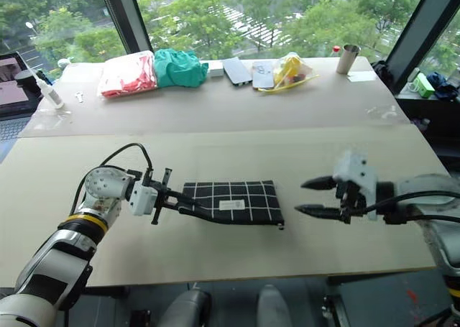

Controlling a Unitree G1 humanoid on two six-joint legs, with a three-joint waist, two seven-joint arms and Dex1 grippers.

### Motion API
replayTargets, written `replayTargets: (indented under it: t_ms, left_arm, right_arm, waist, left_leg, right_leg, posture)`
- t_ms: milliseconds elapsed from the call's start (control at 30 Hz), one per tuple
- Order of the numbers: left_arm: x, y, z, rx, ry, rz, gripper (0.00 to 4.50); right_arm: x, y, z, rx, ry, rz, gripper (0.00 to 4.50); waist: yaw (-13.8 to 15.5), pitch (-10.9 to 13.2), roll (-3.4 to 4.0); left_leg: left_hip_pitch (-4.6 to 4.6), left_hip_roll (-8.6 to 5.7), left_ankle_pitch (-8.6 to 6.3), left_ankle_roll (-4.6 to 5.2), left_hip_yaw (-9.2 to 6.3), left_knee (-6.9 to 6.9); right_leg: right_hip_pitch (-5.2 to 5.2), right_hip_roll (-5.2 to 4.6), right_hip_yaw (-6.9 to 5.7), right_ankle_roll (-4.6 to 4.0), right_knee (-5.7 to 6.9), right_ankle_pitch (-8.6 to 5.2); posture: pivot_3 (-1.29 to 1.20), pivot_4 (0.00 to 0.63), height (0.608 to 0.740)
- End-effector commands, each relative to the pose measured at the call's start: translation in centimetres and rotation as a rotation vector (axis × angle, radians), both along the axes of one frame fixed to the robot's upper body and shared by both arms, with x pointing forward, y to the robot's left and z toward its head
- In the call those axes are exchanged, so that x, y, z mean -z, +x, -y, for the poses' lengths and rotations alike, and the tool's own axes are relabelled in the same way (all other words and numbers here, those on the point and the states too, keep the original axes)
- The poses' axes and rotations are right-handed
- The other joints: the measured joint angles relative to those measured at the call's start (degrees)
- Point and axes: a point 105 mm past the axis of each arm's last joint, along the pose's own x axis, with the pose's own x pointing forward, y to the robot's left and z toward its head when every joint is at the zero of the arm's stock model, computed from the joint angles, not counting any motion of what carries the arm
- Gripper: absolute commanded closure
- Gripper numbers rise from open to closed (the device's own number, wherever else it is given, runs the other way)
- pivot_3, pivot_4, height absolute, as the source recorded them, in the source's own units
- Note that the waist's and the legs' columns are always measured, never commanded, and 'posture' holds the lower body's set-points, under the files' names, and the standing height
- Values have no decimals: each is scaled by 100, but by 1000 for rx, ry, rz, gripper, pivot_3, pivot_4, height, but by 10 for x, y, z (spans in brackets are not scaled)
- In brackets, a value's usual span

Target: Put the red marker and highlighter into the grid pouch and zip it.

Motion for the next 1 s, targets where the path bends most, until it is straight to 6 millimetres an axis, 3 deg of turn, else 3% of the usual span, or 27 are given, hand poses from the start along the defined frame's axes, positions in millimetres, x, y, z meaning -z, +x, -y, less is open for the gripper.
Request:
replayTargets:
  t_ms: [33, 167, 600, 733, 900, 1000]
  left_arm:
    - [-4, 1, -2, 13, -3, 54, 4500]
    - [1, 1, -6, 4, 20, 52, 4500]
    - [-33, 15, 11, 28, -71, 117, 95]
    - [-27, 13, -1, 16, -7, 97, 95]
    - [-16, 10, -44, -65, 181, 46, 95]
    - [-23, 14, -69, -167, 212, -2, 95]
  right_arm:
    - [-19, -11, -7, -3, 90, 11, 1631]
    - [-19, -15, -9, 25, 116, -7, 1631]
    - [2, -11, -11, 59, 65, -57, 1564]
    - [3, -6, -6, 68, 65, -69, 1564]
    - [9, 1, -3, 57, 23, -88, 1564]
    - [13, 3, -1, 45, -16, -93, 1564]
  waist:
    - [41, 0, 0]
    - [94, 0, 0]
    - [88, 0, -1]
    - [70, 0, -1]
    - [-18, 0, 0]
    - [-24, 1, 0]
  left_leg:
    - [1, 0, 0, 0, -1, 3]
    - [0, -4, 0, 1, 1, 11]
    - [-2, -4, -2, 3, 1, 19]
    - [-2, -3, -2, 3, 1, 18]
    - [0, 1, -2, 4, -2, 13]
    - [0, 1, -3, 5, -3, 12]
  right_leg:
    - [3, 0, 0, 1, -1, 1]
    - [4, -1, 3, 5, -1, 3]
    - [5, 0, 2, 7, 1, 3]
    - [4, 1, 2, 7, 1, 3]
    - [2, 6, 2, 7, 1, 3]
    - [2, 6, 1, 8, 1, 3]
  posture:
    - [0, 150, 740]
    - [0, 150, 740]
    - [0, 150, 740]
    - [0, 150, 740]
    - [0, 150, 740]
    - [0, 150, 740]
